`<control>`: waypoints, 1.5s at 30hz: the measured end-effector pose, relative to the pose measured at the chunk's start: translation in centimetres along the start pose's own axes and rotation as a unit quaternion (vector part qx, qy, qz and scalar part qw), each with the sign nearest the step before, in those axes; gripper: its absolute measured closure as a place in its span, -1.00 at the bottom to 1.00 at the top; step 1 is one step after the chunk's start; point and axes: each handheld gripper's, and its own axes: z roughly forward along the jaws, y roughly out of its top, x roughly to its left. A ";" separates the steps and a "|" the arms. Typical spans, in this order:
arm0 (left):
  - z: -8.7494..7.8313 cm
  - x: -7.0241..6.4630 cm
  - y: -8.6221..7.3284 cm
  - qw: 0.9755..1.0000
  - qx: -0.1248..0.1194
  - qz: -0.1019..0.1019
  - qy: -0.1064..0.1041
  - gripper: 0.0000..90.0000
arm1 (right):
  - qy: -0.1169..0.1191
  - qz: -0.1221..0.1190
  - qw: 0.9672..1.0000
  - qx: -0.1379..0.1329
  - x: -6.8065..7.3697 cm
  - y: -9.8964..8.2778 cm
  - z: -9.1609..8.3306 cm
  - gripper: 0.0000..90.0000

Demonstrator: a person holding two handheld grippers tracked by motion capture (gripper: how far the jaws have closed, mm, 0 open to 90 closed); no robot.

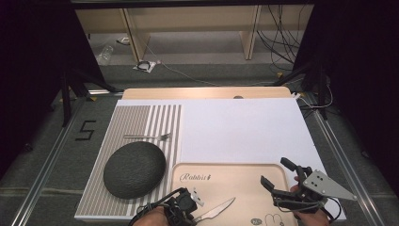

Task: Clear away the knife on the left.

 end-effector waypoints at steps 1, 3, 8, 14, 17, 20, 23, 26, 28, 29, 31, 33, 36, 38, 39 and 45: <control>-0.2 0.0 0.1 1.000 -0.008 -0.001 0.005 0.31 | 0.000 0.000 1.000 0.000 0.0 0.0 0.0 -0.71; -0.5 -0.1 0.2 1.000 -0.023 0.003 0.015 0.07 | 0.000 -0.001 1.000 0.000 0.0 0.0 0.0 -0.71; -0.8 -0.5 0.4 0.998 -0.055 0.009 0.029 -0.08 | 0.000 -0.001 1.000 -0.002 0.0 0.0 0.0 -0.71; -0.8 -0.9 0.5 0.995 -0.085 0.032 0.041 0.34 | 0.000 -0.001 1.000 -0.003 0.0 0.0 0.0 -0.71; -0.7 -1.0 0.5 0.994 -0.096 0.039 0.035 0.59 | 0.000 -0.001 1.000 -0.002 0.0 0.0 0.0 -0.71; -0.5 -1.2 0.6 0.993 -0.103 0.045 0.034 0.77 | 0.000 0.000 1.000 -0.001 0.0 0.0 0.0 -0.71; -0.2 -1.5 0.7 0.993 -0.103 0.057 0.030 0.92 | 0.000 0.000 1.000 -0.001 0.0 0.0 0.0 -0.71; 0.2 -1.8 0.8 0.992 -0.101 0.064 0.027 0.98 | 0.000 0.000 1.000 -0.002 0.0 0.0 0.0 -0.71; 0.4 -2.0 0.8 0.993 -0.099 0.066 0.024 0.98 | 0.000 0.000 1.000 -0.002 0.0 0.0 0.0 -0.71; 0.5 -2.0 0.8 0.993 -0.097 0.069 0.024 0.98 | 0.000 0.000 1.000 -0.002 0.0 0.0 0.0 -0.71; 0.8 -2.2 0.8 0.993 -0.094 0.072 0.023 0.98 | 0.000 0.000 1.000 -0.002 0.0 0.0 0.0 -0.71; 1.1 -2.4 0.9 0.993 -0.089 0.076 0.023 0.98 | 0.000 0.000 1.000 -0.004 0.0 0.0 0.0 -0.71; 1.5 -2.7 1.0 0.993 -0.083 0.080 0.022 0.98 | -0.001 0.001 1.000 -0.003 0.0 0.0 0.0 -0.71; 1.7 -2.9 1.0 0.993 -0.077 0.085 0.024 0.98 | -0.001 0.001 1.000 -0.002 0.0 0.0 0.0 -0.71; 1.8 -2.9 1.0 0.993 -0.075 0.086 0.026 0.98 | -0.001 0.000 1.000 -0.002 0.0 0.0 0.0 -0.71; 2.1 -2.8 1.0 0.993 -0.064 0.091 0.039 0.99 | -0.001 0.001 1.000 -0.003 0.0 0.0 0.0 -0.71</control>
